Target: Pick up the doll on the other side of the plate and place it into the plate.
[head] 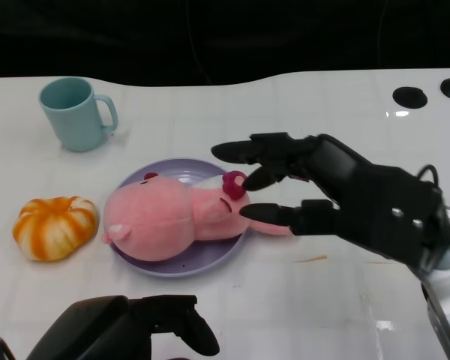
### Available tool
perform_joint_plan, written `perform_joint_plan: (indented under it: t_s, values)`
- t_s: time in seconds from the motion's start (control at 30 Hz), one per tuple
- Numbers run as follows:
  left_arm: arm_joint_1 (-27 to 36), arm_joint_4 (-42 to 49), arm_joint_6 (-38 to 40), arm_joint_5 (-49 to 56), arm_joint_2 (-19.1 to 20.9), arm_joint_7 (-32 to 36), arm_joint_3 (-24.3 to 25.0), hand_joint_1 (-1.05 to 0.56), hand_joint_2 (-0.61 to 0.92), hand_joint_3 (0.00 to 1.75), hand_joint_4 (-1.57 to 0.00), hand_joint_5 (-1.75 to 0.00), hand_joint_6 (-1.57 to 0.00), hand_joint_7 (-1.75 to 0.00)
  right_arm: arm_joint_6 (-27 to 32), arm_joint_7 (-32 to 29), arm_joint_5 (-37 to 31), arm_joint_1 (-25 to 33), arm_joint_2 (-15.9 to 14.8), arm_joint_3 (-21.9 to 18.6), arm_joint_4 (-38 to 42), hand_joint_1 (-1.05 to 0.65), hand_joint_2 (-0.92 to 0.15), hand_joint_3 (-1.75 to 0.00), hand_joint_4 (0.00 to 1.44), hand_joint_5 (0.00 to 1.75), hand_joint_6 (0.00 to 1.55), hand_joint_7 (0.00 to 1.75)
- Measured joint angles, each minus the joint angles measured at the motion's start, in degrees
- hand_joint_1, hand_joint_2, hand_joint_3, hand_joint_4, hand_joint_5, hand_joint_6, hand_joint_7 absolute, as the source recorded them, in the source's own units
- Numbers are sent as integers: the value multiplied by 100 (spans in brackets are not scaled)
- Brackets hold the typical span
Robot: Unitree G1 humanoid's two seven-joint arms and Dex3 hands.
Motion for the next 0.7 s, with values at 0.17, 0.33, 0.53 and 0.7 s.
perform_joint_plan:
  t_s: [0.17, 0.33, 0.53, 0.7]
  values:
    - [0, 23, -78, -38, 26, 0, 51, -25, 92, 37, -62, -171, -70, -87, -12, -38, 260, 491, -172, -216, -461, -30, -92, -18, 51, 123, 68, 53]
    - [5, 33, -99, -59, 60, -2, 103, -25, 92, 37, -61, -172, -69, -87, -46, -2, 493, 1013, -518, -486, -937, -7, -53, -92, 63, 129, 68, 96]
    - [-32, 54, -139, -189, 94, -2, 154, -24, 92, 36, -61, -173, -69, -87, 53, 5, 796, 1614, -805, -819, -1496, 5, -39, -128, 80, 139, 86, 106]
    - [-82, 199, -361, -241, 115, -1, 181, -24, 92, 37, -63, -170, -71, -86, 703, -30, 941, 1934, -935, -975, -2057, 6, -42, -133, 83, 155, 79, 127]
